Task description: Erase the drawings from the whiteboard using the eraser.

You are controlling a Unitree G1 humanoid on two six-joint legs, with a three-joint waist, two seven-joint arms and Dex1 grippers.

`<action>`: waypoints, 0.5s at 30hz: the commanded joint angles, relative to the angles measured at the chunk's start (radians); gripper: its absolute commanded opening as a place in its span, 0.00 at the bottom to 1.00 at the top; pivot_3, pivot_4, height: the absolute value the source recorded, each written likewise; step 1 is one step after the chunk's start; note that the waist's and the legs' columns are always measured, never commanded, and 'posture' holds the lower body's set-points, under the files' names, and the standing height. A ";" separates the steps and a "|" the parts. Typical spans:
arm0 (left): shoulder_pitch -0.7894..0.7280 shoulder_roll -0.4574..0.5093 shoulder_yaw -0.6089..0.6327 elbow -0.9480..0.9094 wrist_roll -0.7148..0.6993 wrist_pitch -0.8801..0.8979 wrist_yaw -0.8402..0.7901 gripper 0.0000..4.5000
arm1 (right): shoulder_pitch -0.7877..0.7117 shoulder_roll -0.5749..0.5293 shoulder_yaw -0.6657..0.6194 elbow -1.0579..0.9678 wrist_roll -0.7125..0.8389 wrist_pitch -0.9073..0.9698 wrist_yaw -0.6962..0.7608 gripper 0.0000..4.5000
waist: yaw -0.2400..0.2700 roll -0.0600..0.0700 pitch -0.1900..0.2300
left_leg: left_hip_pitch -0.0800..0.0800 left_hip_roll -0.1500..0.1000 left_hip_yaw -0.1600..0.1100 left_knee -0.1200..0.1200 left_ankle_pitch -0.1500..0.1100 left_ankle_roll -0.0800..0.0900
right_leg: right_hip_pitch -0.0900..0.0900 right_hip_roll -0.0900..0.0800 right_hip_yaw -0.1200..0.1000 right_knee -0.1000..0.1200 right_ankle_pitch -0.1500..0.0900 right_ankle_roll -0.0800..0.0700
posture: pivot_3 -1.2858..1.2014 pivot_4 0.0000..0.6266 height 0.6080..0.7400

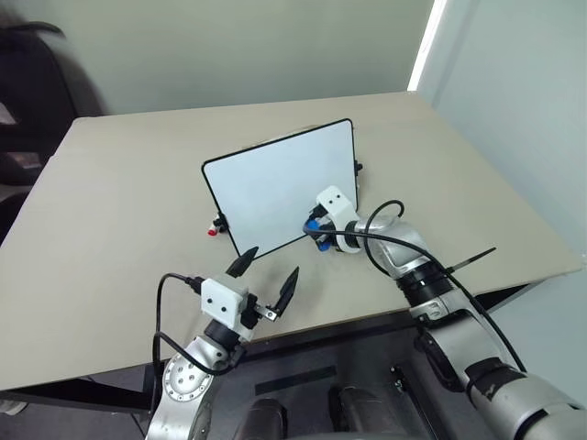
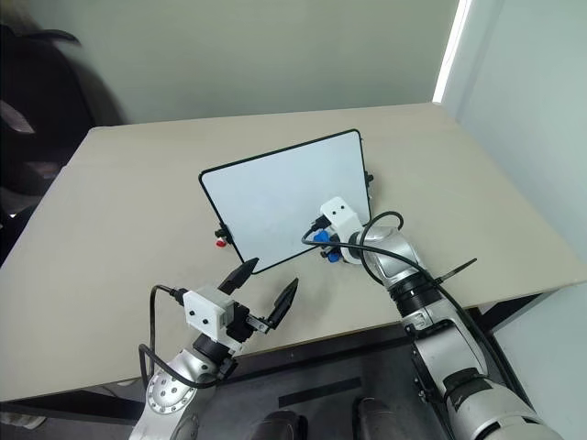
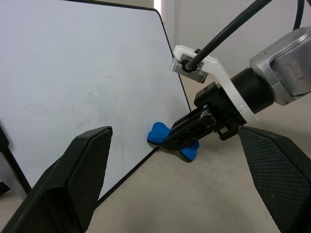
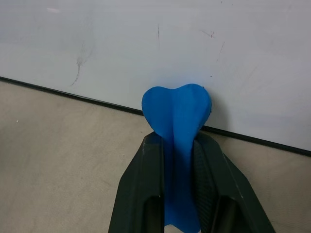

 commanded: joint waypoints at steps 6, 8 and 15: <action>-0.004 0.005 0.010 -0.032 -0.010 -0.009 -0.006 1.00 | -0.134 -0.015 -0.104 -0.169 0.054 0.058 -0.006 0.16 | 0.000 0.000 -0.001 | 0.001 0.000 0.000 0.000 0.003 0.003 | -0.001 0.000 0.000 0.000 0.001 0.000 | 0.52 0.24 0.99; -0.007 0.004 0.009 -0.029 -0.009 -0.010 -0.006 1.00 | -0.132 -0.015 -0.103 -0.167 0.050 0.055 -0.009 0.16 | 0.002 -0.001 -0.003 | 0.001 0.000 0.000 -0.001 0.003 0.003 | 0.000 0.000 0.000 0.000 0.001 0.000 | 0.52 0.24 0.99; -0.016 0.001 0.009 -0.019 -0.004 -0.014 -0.004 1.00 | -0.044 0.005 -0.042 -0.091 0.010 0.002 -0.018 0.16 | 0.001 -0.002 -0.008 | 0.004 0.000 0.000 0.000 0.001 0.005 | 0.006 0.000 0.000 0.000 0.005 -0.006 | 0.52 0.24 0.99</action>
